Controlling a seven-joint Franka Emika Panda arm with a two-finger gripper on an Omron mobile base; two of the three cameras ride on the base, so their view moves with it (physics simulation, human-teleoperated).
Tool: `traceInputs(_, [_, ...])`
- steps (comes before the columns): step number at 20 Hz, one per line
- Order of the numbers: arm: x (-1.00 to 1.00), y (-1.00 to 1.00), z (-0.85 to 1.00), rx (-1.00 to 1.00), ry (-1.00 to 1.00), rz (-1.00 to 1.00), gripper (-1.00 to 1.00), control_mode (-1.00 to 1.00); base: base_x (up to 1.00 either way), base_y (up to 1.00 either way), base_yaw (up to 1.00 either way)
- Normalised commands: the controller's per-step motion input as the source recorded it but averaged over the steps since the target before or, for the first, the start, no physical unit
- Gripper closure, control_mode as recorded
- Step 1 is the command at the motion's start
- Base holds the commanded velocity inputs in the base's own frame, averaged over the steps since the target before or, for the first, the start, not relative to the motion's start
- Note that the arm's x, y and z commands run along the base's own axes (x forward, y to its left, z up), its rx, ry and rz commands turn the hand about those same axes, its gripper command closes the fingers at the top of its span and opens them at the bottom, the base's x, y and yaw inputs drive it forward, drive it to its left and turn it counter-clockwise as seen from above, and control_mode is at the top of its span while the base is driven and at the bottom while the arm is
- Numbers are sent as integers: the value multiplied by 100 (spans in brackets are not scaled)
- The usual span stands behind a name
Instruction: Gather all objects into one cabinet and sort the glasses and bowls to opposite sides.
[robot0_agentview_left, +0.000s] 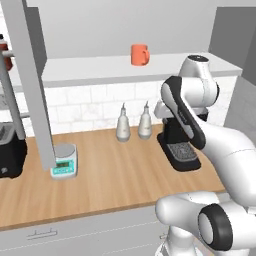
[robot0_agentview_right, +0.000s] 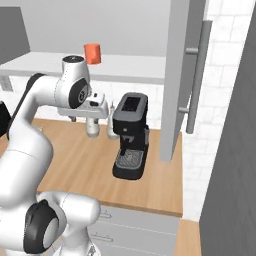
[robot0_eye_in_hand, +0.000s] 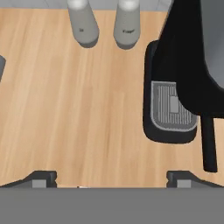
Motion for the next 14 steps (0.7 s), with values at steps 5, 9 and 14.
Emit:
traceInputs(5, [0,0,0,0,0,0,-100,100,55,0,0])
traceInputs(9, [0,0,0,0,0,0,-100,100,0,0,0])
traceInputs(14, [0,0,0,0,0,0,-100,100,-1,0,0])
